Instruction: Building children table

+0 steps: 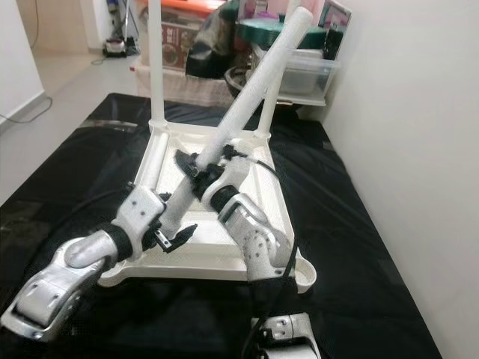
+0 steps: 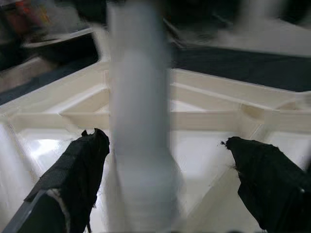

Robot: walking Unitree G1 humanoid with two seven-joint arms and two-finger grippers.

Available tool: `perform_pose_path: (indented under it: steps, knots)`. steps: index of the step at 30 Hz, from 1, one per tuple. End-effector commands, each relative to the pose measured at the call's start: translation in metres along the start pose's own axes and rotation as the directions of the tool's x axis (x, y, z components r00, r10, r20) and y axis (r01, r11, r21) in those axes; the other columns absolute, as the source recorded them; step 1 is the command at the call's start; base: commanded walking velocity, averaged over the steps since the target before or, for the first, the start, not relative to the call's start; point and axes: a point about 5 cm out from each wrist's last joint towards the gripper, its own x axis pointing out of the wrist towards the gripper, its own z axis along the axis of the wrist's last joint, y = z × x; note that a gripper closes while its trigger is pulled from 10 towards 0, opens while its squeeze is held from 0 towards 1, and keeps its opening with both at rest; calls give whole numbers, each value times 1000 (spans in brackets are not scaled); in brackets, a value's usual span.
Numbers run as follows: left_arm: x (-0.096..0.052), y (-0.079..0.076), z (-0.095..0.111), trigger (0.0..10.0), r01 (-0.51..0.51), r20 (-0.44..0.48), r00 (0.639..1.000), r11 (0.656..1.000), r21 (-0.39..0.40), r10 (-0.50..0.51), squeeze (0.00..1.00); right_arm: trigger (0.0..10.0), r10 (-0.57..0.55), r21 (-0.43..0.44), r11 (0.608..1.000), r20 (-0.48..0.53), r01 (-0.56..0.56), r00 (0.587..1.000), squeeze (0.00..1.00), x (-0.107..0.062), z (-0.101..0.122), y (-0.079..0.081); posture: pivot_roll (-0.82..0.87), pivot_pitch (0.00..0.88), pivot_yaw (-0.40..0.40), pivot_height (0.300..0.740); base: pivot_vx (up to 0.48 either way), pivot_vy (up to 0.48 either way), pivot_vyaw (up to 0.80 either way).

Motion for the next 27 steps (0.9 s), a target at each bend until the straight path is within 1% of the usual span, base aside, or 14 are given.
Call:
perform_pose_path:
  steps: [1, 2, 4, 5, 6, 8, 9, 10, 11, 12, 13, 14, 18, 27]
  knots:
    - [-6, -2, -1, 10000, 28, -1, 1000, 1000, 1, -28, 1000, 0, -32, -27, 999, 71, 34, 997, 0, 0, 19, -9, 129, 0, -140, 740, 0, 0, 0]
    - [-9, 0, -3, 10000, 7, -11, 1000, 1000, 10, -7, 1000, 0, -61, -83, 994, 113, 71, 992, 0, 2, 36, -19, 133, 0, -145, 740, 0, 0, 0]
    - [-9, 0, -3, 10000, 7, -11, 1000, 1000, 10, -7, 1000, 0, -61, -83, 994, 113, 71, 992, 0, 2, 36, -19, 133, 0, -145, 740, 0, 0, 0]
    - [-11, 3, -5, 10000, -24, -17, 1000, 1000, 10, 25, 90, 0, -83, -120, 988, 147, 101, 986, 0, 2, 51, -27, 133, 0, -146, 740, 0, 0, 0]
    - [-12, 7, -7, 10000, -65, -17, 998, 998, 11, 65, 0, 0, -100, -157, 979, 175, 128, 979, 0, 2, 65, -34, 131, 0, -148, 740, 0, 0, 0]
    - [-12, 7, -7, 10000, -65, -17, 998, 998, 11, 65, 0, 0, -100, -157, 979, 175, 128, 979, 0, 2, 65, -34, 131, 0, -148, 740, 0, 0, 0]
    - [-12, 15, -11, 10000, -126, -29, 992, 992, 12, 126, 0, 0, -115, -198, 968, 212, 157, 970, 0, 2, 82, -40, 124, 0, -148, 740, 0, 0, 0]
    - [-12, 15, -11, 10000, -126, -29, 992, 992, 12, 126, 0, 0, -115, -198, 968, 212, 157, 970, 0, 2, 82, -40, 124, 0, -148, 740, 0, 0, 0]
    - [-13, 21, -19, 10000, -169, -49, 984, 986, 7, 169, 0, 0, -120, -222, 959, 246, 176, 962, 0, 1, 98, -43, 120, 0, -146, 740, 0, 0, 0]
    - [-14, 26, -35, 10000, -210, -98, 973, 978, -8, 208, 0, 0, -116, -237, 954, 273, 183, 955, 0, 0, 111, -43, 114, 0, -143, 740, 0, 0, 0]
    - [-14, 26, -35, 10000, -210, -98, 973, 978, -8, 208, 0, 0, -116, -237, 954, 273, 183, 955, 0, 0, 111, -43, 114, 0, -143, 740, 0, 0, 0]
    - [-16, 27, -46, 10000, -228, -126, 967, 973, -32, 222, 0, 0, -110, -243, 953, 286, 183, 952, 0, 0, 118, -42, 110, 0, -141, 740, 0, 0, 0]
    - [-17, 27, -44, 10000, -224, -92, 972, 971, -82, 217, 0, 0, -85, -248, 956, 284, 159, 955, 0, 3, 118, -39, 123, 0, -146, 740, 0, 0, 0]
    - [-17, 24, -45, 10000, -204, -89, 976, 976, -74, 198, 0, 0, -57, -279, 952, 251, 128, 966, 0, 8, 107, -40, 123, 0, -147, 740, 0, 0, 0]
